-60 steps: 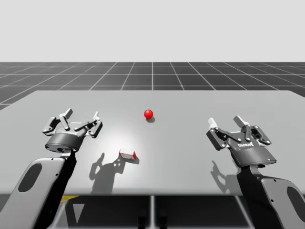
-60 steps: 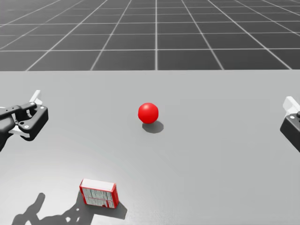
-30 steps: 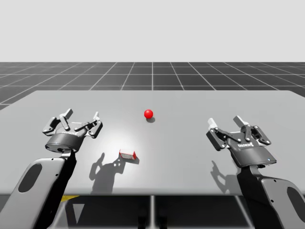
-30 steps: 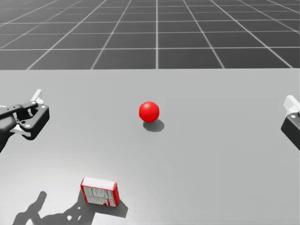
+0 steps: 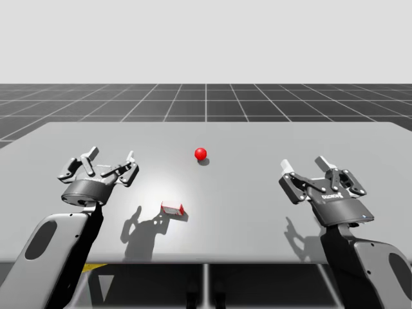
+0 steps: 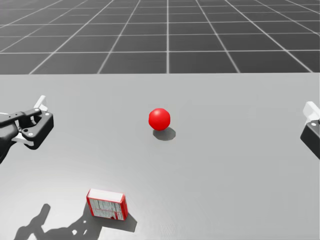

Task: Watch the red light. When it turns green, pick up the object.

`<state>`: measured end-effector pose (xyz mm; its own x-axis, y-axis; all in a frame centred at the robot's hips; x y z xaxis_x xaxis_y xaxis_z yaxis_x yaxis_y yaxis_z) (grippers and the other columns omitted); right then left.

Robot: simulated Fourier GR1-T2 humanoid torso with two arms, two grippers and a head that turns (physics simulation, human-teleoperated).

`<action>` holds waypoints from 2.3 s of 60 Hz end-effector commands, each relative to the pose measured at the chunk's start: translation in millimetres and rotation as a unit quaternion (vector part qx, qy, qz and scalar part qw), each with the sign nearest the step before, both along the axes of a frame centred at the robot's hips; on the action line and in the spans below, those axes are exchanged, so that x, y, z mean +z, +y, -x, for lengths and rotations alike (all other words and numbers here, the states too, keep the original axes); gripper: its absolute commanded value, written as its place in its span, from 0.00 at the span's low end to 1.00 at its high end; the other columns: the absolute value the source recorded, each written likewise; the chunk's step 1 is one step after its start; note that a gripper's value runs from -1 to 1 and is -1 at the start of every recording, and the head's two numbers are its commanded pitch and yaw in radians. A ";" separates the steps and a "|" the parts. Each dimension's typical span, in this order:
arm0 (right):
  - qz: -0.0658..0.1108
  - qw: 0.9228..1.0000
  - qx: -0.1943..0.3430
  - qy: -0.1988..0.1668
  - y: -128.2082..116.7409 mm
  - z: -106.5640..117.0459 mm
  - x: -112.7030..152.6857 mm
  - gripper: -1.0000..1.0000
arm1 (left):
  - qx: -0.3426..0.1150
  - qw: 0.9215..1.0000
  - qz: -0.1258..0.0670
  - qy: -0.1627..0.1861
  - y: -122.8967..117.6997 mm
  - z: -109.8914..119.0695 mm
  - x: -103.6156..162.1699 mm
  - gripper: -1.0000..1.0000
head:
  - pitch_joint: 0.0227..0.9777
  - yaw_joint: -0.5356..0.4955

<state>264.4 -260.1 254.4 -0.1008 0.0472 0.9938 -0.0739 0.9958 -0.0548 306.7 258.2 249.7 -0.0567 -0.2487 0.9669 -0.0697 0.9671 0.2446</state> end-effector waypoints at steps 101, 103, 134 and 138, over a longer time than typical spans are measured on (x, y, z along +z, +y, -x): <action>0.004 1.000 -0.001 -0.001 3.0 1.2 1.3 0.00 | -0.097 0.994 0.018 0.047 -35.7 63.7 25.0 0.00 | 0.89 0.74; 0.003 1.000 -0.001 -0.001 2.9 1.2 1.4 0.00 | -0.102 0.993 0.025 0.052 -37.9 74.8 27.3 0.00 | 0.89 0.74; -0.009 1.000 0.002 0.003 1.5 1.5 2.3 0.00 | -0.179 0.981 -0.003 0.080 -60.8 176.4 -13.8 0.00 | 0.88 0.75; -0.012 1.000 0.003 0.003 1.4 1.4 2.3 0.00 | -0.185 0.978 0.004 0.098 -63.1 178.6 -25.2 0.00 | 0.89 0.76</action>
